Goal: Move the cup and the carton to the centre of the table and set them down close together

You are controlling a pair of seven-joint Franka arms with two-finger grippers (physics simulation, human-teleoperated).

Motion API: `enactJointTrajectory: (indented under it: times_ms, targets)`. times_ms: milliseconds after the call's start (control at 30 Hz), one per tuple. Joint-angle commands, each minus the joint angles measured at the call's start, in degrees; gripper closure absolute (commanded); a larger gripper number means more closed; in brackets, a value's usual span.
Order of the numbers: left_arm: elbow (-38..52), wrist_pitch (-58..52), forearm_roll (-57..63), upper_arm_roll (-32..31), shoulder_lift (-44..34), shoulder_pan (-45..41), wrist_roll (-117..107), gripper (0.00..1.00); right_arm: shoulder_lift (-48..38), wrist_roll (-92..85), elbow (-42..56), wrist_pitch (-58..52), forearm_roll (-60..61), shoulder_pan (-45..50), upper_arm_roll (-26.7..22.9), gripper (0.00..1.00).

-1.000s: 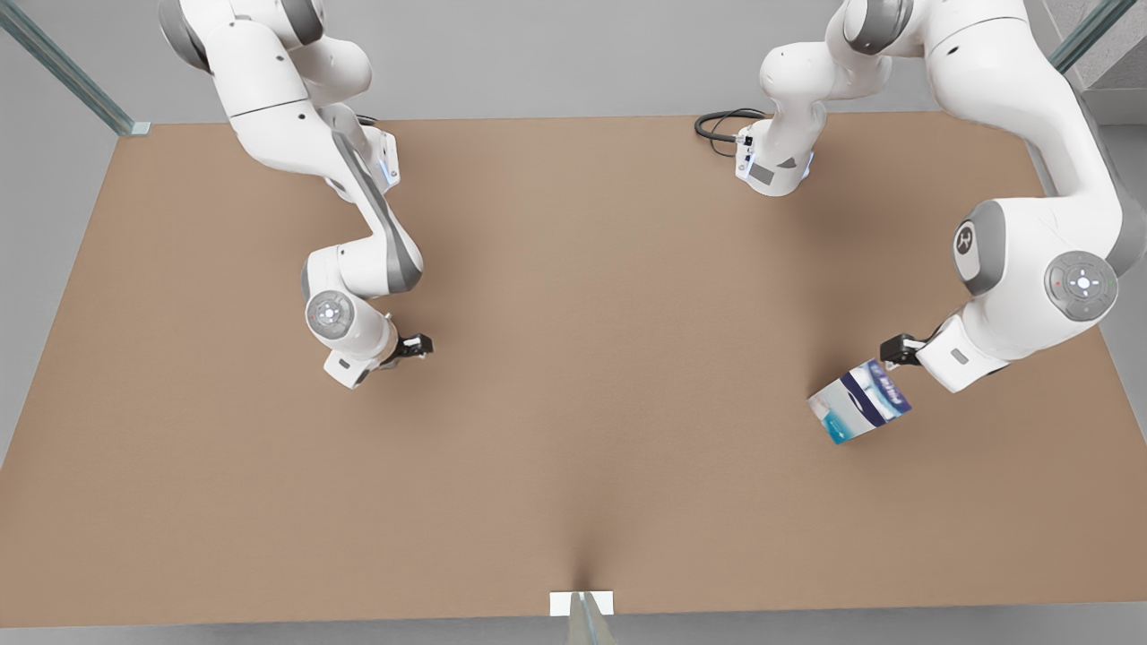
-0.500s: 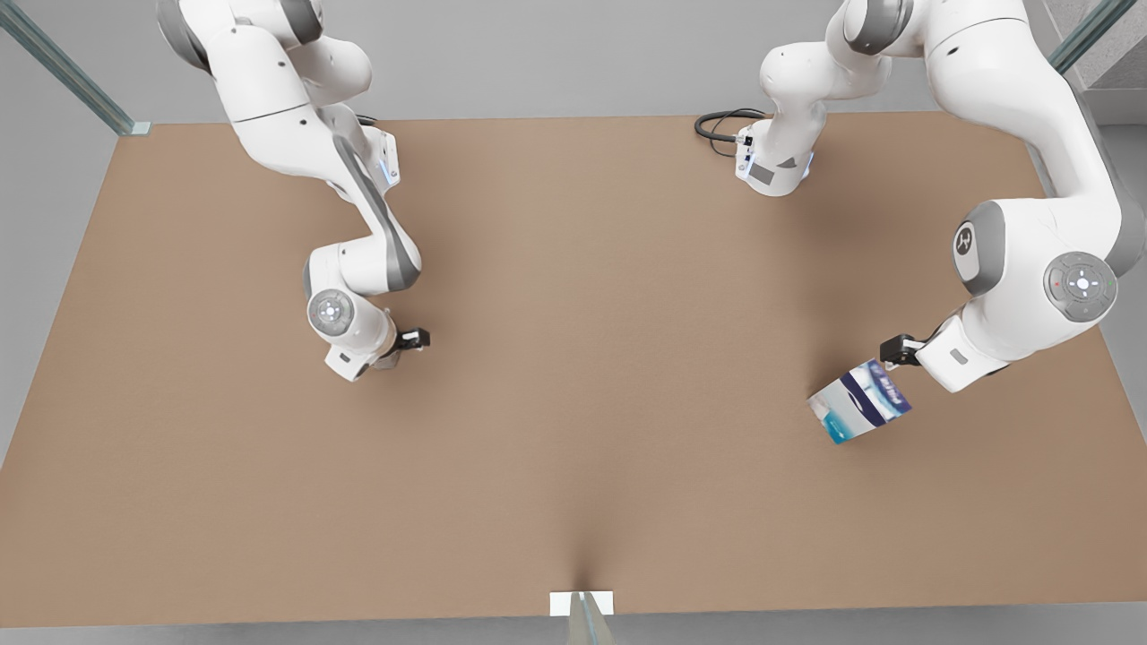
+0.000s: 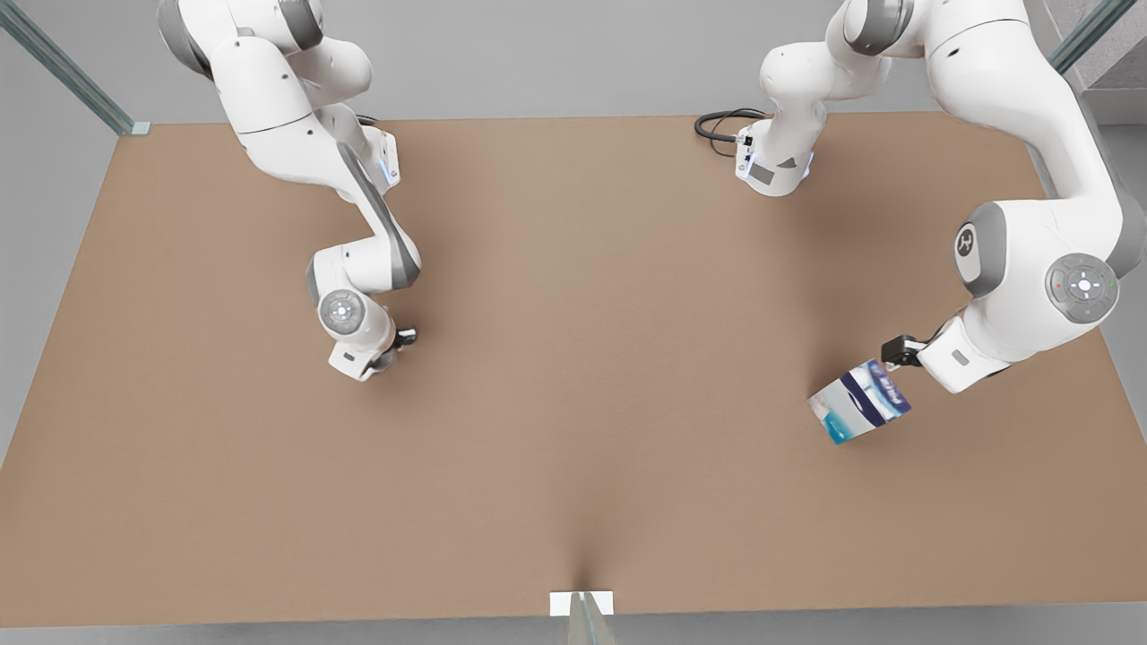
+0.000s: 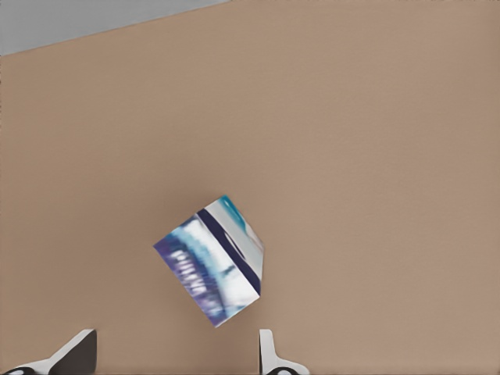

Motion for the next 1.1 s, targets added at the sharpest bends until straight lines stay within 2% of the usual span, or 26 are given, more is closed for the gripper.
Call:
enactJointTrajectory:
  times_ms: [0, 333, 533, 667, 800, 900, 1067]
  targets:
    - [0.07, 0.0, 0.0, 0.0, 0.0, 0.07, 0.0, 0.0, 0.03, 0.03, 0.0, -0.01, -0.06, 0.0, 0.0, 0.79]
    - [0.07, -0.09, 0.0, 0.0, -0.09, -0.02, 0.0, 0.0, -1.47, 0.12, 0.97, -1.59, -0.06, 0.0, 0.09, 0.79]
    - [0.07, -0.18, 0.0, 0.09, -0.27, -0.02, 0.0, 0.0, -1.82, 0.73, 6.68, -5.02, 1.08, 1.85, 0.26, 0.79]
    - [0.07, 0.0, 0.0, 0.09, -0.18, -0.02, 0.0, 0.0, 0.55, 1.61, 13.0, -6.42, 2.13, 2.29, 1.32, 0.79]
    - [0.07, 0.0, 0.0, 0.09, -0.09, -0.02, -0.09, 0.0, 4.94, 5.39, 22.76, -10.2, 7.32, 6.94, 1.23, 0.79]
    - [0.07, 0.09, 0.0, 0.09, -0.09, -0.02, 0.0, 0.0, 8.98, 8.73, 33.21, -17.14, 9.78, 10.19, 1.14, 0.79]
    - [0.07, 0.18, -0.08, 0.09, 0.0, 0.07, -0.09, 0.0, 17.16, 12.5, 43.94, -17.5, 11.54, 15.02, 0.7, 0.79]
